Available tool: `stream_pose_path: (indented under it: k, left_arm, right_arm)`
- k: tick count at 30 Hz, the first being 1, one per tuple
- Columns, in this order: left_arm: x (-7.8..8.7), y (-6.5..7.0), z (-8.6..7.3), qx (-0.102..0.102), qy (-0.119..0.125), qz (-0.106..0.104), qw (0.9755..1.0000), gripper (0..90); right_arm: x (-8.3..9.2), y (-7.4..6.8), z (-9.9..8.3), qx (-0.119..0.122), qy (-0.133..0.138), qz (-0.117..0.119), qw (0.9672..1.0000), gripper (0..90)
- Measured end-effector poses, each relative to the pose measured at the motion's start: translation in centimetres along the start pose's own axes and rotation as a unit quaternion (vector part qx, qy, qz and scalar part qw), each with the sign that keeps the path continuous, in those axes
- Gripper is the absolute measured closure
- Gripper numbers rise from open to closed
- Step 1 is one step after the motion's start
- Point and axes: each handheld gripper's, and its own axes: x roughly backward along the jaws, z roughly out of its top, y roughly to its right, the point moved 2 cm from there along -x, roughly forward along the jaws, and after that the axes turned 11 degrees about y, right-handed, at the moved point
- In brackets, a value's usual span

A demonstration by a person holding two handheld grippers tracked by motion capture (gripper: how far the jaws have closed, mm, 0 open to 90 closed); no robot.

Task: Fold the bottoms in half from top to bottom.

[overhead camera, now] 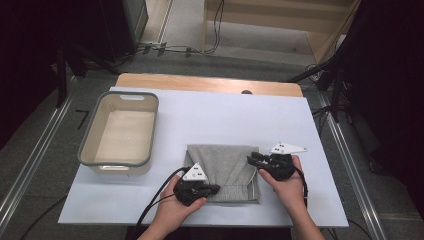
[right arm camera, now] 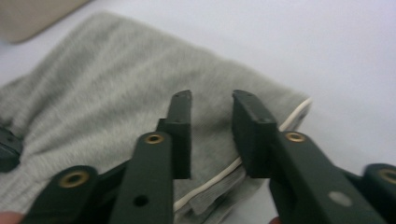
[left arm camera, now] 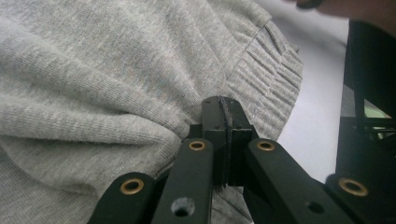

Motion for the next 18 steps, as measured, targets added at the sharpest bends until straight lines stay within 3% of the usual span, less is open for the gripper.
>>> stream_pose_path:
  k: [5, 7, 10, 15, 18]
  left_arm:
    - [0.0, 0.0, 0.0, 0.0, 0.003, 0.0, 1.0, 90.0]
    - [0.0, 0.0, 0.0, 0.002, 0.004, -0.001, 1.0, 90.0]
    - [0.0, 0.0, -0.1, 0.002, 0.004, -0.001, 1.0, 90.0]
    - [0.0, 0.0, -0.1, 0.003, 0.006, -0.001, 1.0, 90.0]
    - [0.0, 0.0, -0.1, 0.005, 0.007, -0.001, 1.0, 90.0]
  right_arm:
    - [0.6, 0.8, 2.2, 0.006, 0.022, 0.002, 0.9997, 39.6]
    - [0.2, 1.1, 2.7, 0.007, 0.016, 0.004, 0.9998, 26.2]
    - [-0.7, 1.7, 2.9, -0.012, 0.008, 0.012, 0.9998, 11.7]
    - [-1.9, 2.1, 2.5, -0.018, -0.005, 0.03, 0.9994, 0.0]
    - [-2.4, 2.2, 2.2, -0.02, -0.014, 0.033, 0.9992, 0.0]
